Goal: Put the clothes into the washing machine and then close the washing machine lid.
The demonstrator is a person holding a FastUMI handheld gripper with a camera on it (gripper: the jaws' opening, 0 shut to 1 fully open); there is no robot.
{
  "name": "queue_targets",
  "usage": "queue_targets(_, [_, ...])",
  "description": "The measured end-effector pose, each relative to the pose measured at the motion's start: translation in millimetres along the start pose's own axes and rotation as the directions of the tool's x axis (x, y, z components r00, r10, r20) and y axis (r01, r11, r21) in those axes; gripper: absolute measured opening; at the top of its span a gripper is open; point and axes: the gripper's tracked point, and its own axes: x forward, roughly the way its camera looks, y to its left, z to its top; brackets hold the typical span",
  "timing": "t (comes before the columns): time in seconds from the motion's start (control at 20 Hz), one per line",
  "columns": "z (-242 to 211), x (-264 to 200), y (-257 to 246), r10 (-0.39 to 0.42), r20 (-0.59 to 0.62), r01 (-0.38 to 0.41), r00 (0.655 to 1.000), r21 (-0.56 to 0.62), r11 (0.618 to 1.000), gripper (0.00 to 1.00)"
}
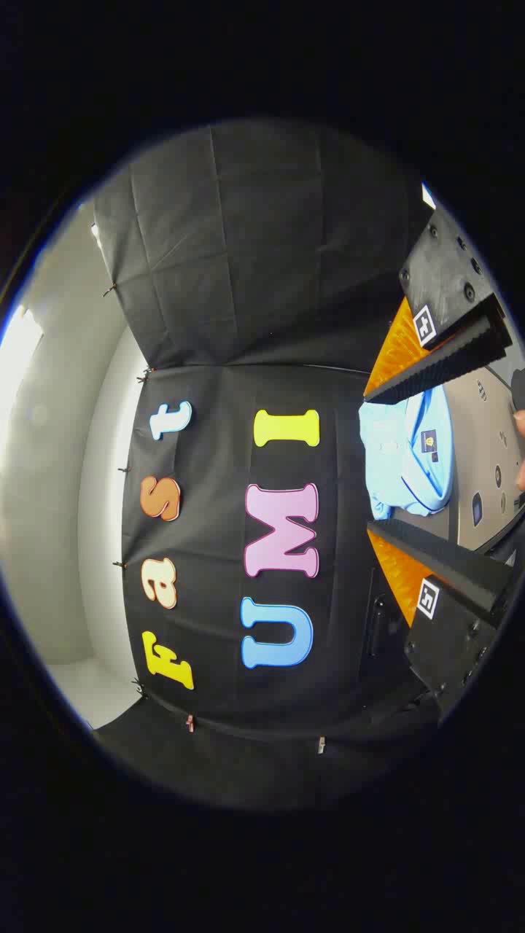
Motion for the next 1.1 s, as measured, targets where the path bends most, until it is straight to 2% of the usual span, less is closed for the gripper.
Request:
queue_targets(0.15, [4.6,-4.2,-0.2,0.016,0.009,-0.016,1.0,-0.021,1.0,0.99])
queue_targets(0.3, [13.8,-8.5,-14.0,-0.013,0.042,0.013,0.999,-0.013,1.0,0.98])
queue_targets(0.7, [-6.5,-0.2,-27.4,-0.038,-0.012,0.038,0.999,0.029,0.999,0.98])
queue_targets(1.1, [-20.4,19.0,-16.1,0.011,-0.059,-0.009,0.998,0.042,0.999,0.98])
